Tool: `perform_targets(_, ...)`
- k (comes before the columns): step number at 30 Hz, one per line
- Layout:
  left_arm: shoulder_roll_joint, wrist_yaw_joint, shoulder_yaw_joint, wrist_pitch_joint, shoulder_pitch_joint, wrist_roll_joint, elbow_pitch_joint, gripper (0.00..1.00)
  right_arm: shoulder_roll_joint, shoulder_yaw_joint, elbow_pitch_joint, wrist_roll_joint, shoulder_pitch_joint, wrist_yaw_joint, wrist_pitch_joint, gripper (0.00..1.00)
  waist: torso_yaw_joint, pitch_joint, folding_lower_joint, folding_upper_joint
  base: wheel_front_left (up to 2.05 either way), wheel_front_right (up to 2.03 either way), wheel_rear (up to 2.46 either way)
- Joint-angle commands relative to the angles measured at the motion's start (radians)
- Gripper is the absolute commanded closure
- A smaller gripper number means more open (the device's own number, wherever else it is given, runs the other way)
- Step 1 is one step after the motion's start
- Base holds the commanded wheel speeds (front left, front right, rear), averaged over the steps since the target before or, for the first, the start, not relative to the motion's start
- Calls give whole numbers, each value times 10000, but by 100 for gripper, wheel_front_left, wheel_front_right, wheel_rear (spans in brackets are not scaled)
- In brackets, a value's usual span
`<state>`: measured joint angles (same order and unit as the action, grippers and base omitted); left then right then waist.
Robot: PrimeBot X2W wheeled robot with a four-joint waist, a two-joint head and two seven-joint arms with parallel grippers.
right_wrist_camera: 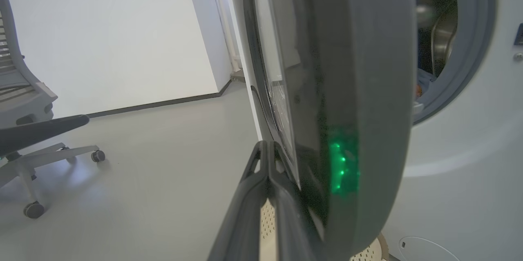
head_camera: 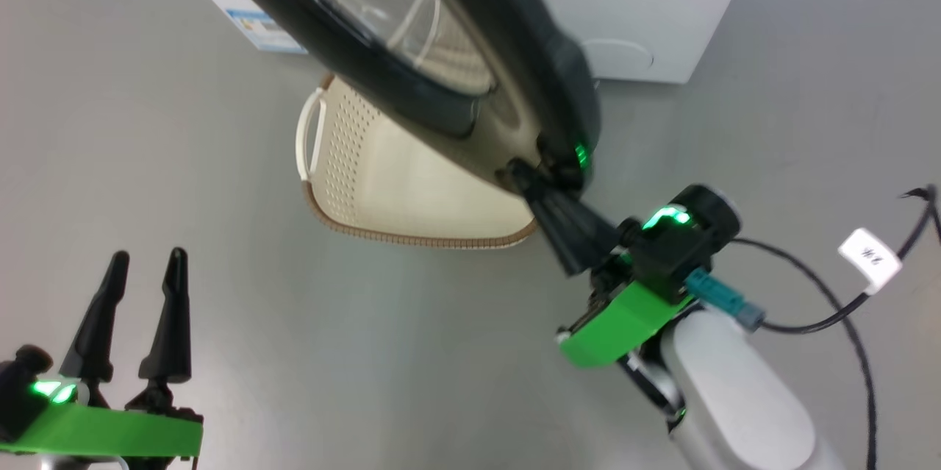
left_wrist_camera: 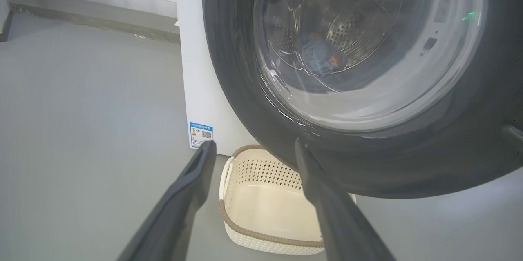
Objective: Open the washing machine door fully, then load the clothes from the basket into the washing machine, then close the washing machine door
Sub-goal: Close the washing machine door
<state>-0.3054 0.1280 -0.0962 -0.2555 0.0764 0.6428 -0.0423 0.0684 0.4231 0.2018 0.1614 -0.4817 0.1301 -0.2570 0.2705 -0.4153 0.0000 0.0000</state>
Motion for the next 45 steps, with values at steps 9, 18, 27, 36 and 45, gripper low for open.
perform_targets(9,-560,27,46,-63,665,471,-349,0,-182,-1040,-530,-260,-960,6,-48,100,41,-1263,0,0,0,0,0)
perform_targets(18,-709,27,-313,-63,1165,859,-602,0,-182,-2066,-833,-415,-2318,6,-48,100,289,-2313,0,0,0,0,0)
perform_targets(27,-763,27,-587,-63,1512,1157,-629,0,-182,-2775,-759,-750,-3930,6,-48,100,425,-3120,0,0,0,0,0)
perform_targets(36,-727,27,-949,-63,1783,1356,-675,0,-182,-3716,-613,-661,-5159,6,-48,100,703,-3515,0,0,0,0,0)
perform_targets(45,-687,27,-1069,-63,1927,1530,-574,0,-182,-3782,-186,-801,-6268,6,-48,100,829,-3824,0,0,0,0,0)
